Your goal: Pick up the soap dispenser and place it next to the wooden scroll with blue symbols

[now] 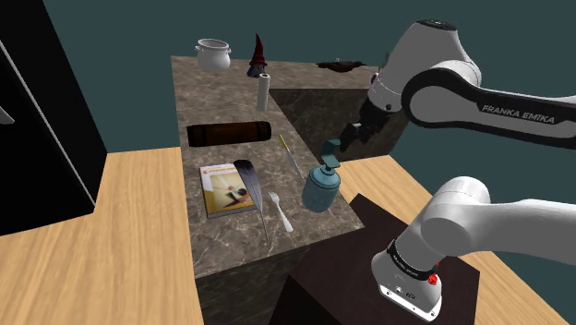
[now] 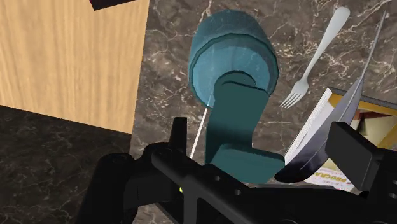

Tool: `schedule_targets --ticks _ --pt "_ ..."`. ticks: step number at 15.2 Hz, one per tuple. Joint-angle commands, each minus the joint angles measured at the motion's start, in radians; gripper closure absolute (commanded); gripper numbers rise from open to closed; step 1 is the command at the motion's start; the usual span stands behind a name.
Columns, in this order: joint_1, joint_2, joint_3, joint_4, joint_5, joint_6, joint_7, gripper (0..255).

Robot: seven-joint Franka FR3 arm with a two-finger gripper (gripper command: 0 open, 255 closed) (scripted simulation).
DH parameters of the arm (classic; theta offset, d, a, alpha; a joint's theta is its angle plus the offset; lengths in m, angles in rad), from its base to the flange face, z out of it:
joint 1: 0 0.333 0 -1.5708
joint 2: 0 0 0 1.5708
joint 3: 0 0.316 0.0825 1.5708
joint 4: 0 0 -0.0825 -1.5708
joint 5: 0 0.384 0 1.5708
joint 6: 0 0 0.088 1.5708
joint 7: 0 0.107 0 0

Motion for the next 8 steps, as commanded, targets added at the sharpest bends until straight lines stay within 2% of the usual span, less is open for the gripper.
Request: schedule_targets --ticks 1,4,8 --pt "-0.017 -0.019 0.037 -0.088 0.018 0.110 0.084 0" --pt "-0.033 -0.018 0.108 -0.194 0.051 0.266 0.211 0" --pt "-0.040 0.029 0.113 -0.227 0.052 0.347 0.211 0"
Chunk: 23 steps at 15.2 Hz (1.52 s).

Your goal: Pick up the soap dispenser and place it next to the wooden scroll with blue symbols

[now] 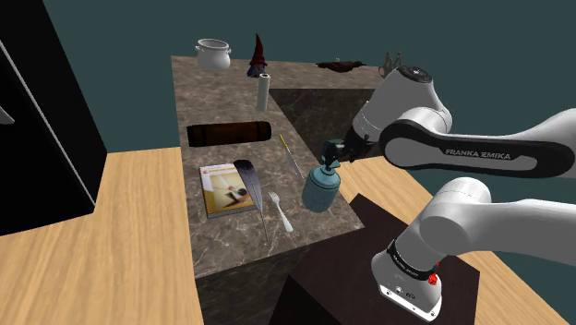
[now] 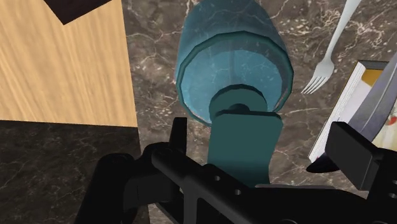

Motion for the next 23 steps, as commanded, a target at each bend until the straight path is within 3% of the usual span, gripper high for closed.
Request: schedule_targets --ticks 1,4,11,12,21,23 --pt "-0.005 0.027 0.003 -0.021 0.000 0.050 0.002 0" --pt "-0.011 0.064 0.007 -0.039 -0.001 0.106 0.003 0" --pt "-0.011 0.064 0.007 -0.039 -0.001 0.106 0.003 0" --pt "-0.011 0.064 0.007 -0.039 -0.001 0.106 0.003 255" --pt "-0.011 0.064 0.007 -0.039 -0.001 0.106 0.003 255" --pt "-0.012 0.048 0.002 -0.018 -0.003 0.070 -0.001 255"
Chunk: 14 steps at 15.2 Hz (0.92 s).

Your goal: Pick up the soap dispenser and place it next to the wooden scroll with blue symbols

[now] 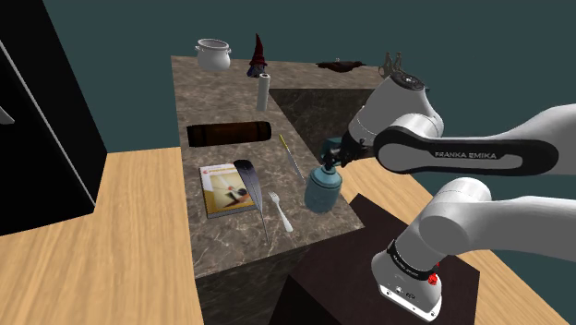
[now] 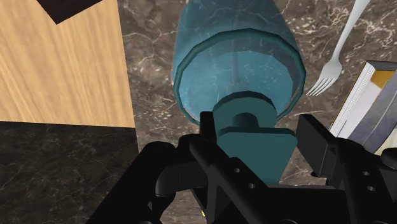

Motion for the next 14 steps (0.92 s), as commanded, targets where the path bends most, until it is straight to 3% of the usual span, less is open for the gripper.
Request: schedule_targets --ticks 1,14 --pt "0.000 -0.017 -0.005 0.016 -0.002 -0.033 -0.004 255" --pt "-0.009 -0.065 -0.030 0.171 -0.015 -0.234 -0.026 255"
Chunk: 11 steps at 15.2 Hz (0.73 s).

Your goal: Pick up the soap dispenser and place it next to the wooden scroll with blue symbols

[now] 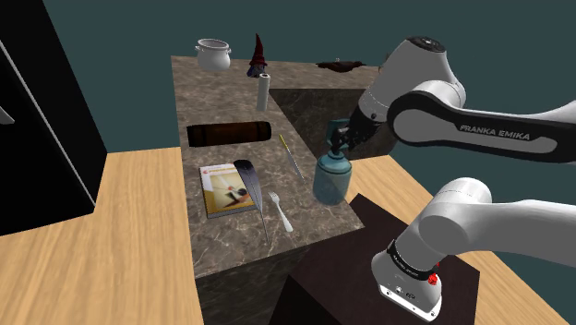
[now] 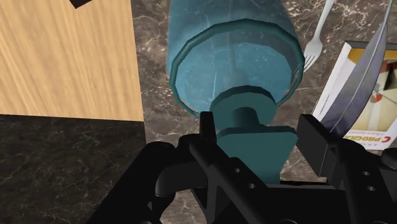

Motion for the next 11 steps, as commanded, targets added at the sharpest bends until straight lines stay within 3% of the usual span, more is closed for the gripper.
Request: schedule_targets --ticks 1,11 --pt "-0.003 -0.005 -0.006 0.025 -0.004 -0.029 -0.006 255" --pt "-0.012 0.002 -0.020 0.162 -0.013 -0.158 -0.019 255"
